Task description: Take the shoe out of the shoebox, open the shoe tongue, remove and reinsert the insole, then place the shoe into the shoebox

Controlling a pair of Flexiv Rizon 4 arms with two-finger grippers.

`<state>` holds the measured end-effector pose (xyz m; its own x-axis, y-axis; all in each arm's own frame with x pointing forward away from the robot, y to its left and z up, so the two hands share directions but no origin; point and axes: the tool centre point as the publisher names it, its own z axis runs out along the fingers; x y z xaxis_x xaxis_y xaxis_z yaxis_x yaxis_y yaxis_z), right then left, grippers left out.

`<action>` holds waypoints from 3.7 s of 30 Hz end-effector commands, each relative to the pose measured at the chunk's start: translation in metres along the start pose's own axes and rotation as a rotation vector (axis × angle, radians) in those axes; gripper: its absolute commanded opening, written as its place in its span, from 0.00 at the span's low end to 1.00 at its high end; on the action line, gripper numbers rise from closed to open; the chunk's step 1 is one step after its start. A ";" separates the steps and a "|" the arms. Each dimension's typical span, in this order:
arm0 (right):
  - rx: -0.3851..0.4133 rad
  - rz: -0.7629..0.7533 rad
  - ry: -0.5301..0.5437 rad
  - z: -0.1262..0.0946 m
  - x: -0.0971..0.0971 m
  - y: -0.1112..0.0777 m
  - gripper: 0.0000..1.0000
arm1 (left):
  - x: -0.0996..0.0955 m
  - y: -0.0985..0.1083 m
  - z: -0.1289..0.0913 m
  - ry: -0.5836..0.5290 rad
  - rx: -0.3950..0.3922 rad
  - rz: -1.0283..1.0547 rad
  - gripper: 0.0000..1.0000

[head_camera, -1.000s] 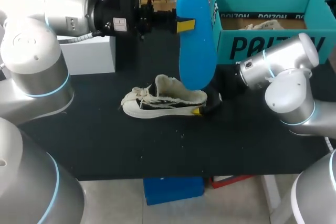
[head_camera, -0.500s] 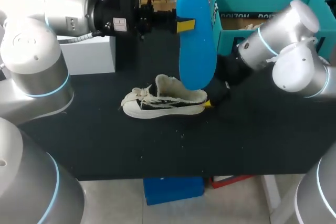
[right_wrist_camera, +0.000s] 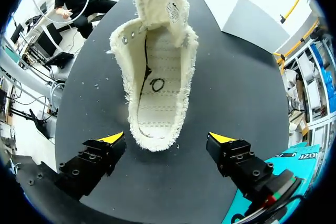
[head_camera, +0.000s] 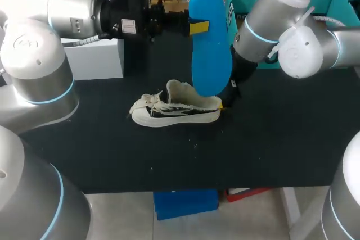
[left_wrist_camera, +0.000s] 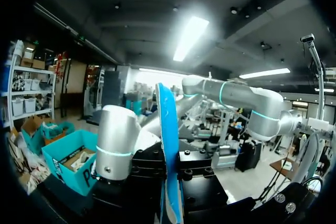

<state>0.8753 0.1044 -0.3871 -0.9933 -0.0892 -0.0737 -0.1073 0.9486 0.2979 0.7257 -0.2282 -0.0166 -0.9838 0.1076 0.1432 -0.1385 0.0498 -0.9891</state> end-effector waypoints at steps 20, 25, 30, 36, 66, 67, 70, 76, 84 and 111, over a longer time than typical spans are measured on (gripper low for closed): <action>0.276 0.036 -0.007 -0.002 0.005 0.015 1.00 | 0.001 0.001 0.001 -0.003 0.000 0.001 0.00; 0.290 0.043 -0.005 0.001 0.005 0.021 1.00 | 0.001 0.001 0.001 -0.003 0.000 0.001 0.00; 0.291 0.050 -0.007 0.003 0.005 0.025 1.00 | 0.001 0.001 0.001 -0.003 0.000 0.001 0.00; 0.287 0.060 -0.004 0.005 0.006 0.028 1.00 | 0.001 0.001 0.001 -0.003 0.000 0.001 0.00; -0.082 0.106 -0.010 0.001 0.008 0.018 1.00 | 0.001 0.001 0.001 -0.003 0.000 0.001 0.00; -0.105 0.105 -0.014 0.001 0.008 0.017 1.00 | 0.001 0.001 0.001 -0.003 0.000 0.001 0.00; -0.171 0.104 -0.024 0.001 0.006 0.017 1.00 | 0.001 0.001 0.001 -0.003 0.000 0.001 0.00; -0.301 0.100 -0.037 0.004 0.004 0.016 1.00 | 0.001 0.001 0.001 -0.003 0.000 0.001 0.00; -0.439 0.111 -0.049 0.014 0.004 0.014 1.00 | 0.001 0.001 0.001 -0.003 0.000 0.001 0.00; -0.617 0.138 -0.041 0.031 0.008 0.006 1.00 | 0.001 0.001 0.001 -0.003 0.000 0.001 0.00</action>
<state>0.8665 0.1175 -0.4147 -0.9986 0.0443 -0.0292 0.0032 0.5994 0.8005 0.7256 -0.2281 -0.0166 -0.9838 0.1075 0.1432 -0.1386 0.0498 -0.9891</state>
